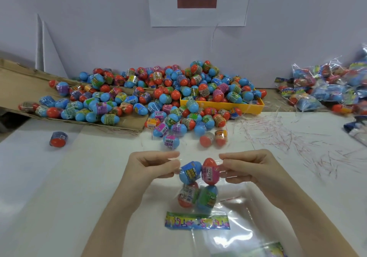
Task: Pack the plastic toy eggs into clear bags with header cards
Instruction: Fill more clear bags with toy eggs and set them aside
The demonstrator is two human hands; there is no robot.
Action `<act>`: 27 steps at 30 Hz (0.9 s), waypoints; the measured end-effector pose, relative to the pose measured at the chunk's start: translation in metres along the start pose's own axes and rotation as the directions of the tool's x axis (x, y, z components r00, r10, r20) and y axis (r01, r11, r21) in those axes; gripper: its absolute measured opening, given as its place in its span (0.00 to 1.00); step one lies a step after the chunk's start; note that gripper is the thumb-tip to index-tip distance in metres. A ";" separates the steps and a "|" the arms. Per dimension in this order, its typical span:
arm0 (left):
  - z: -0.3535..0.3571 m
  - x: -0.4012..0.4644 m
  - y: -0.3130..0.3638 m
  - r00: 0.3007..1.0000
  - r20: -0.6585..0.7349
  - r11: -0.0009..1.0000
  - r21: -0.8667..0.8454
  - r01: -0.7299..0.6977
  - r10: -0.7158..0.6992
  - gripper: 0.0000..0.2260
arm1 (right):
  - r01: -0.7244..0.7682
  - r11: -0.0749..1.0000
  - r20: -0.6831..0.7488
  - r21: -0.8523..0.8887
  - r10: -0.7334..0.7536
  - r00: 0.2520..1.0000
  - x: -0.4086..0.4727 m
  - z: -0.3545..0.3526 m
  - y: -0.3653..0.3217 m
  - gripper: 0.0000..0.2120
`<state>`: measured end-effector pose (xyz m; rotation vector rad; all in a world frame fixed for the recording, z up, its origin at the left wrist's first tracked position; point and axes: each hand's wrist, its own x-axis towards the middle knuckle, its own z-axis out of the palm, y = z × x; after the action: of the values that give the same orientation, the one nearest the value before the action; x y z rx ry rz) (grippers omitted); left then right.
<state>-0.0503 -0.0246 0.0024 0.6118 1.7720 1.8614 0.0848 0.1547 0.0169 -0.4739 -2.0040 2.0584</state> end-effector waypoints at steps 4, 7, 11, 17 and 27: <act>-0.007 0.001 0.000 0.997 0.078 1.000 0.007 -0.023 0.022 0.08 | 0.031 0.999 0.010 0.037 -0.031 0.999 0.001 -0.002 0.001 0.10; -0.010 0.002 -0.001 0.994 0.103 0.999 0.018 -0.039 0.037 0.09 | 0.051 0.997 0.000 0.065 -0.051 0.999 0.003 -0.002 0.002 0.08; -0.012 0.003 -0.004 0.993 0.116 0.998 0.037 -0.043 0.039 0.14 | 0.087 0.995 -0.012 0.047 -0.087 0.996 0.005 -0.002 0.006 0.16; -0.012 0.007 -0.004 0.993 0.121 1.000 -0.028 -0.007 0.010 0.12 | 0.156 0.988 0.003 0.010 -0.156 0.988 0.008 -0.001 0.009 0.21; -0.012 0.010 -0.010 0.980 0.197 0.999 -0.029 0.013 -0.007 0.10 | 0.249 0.965 0.020 -0.077 -0.248 0.968 0.006 -0.001 0.010 0.27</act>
<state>-0.0648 -0.0275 -0.0088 0.7473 1.6135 1.7522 0.0799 0.1577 0.0061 -0.2121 -2.0391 1.8407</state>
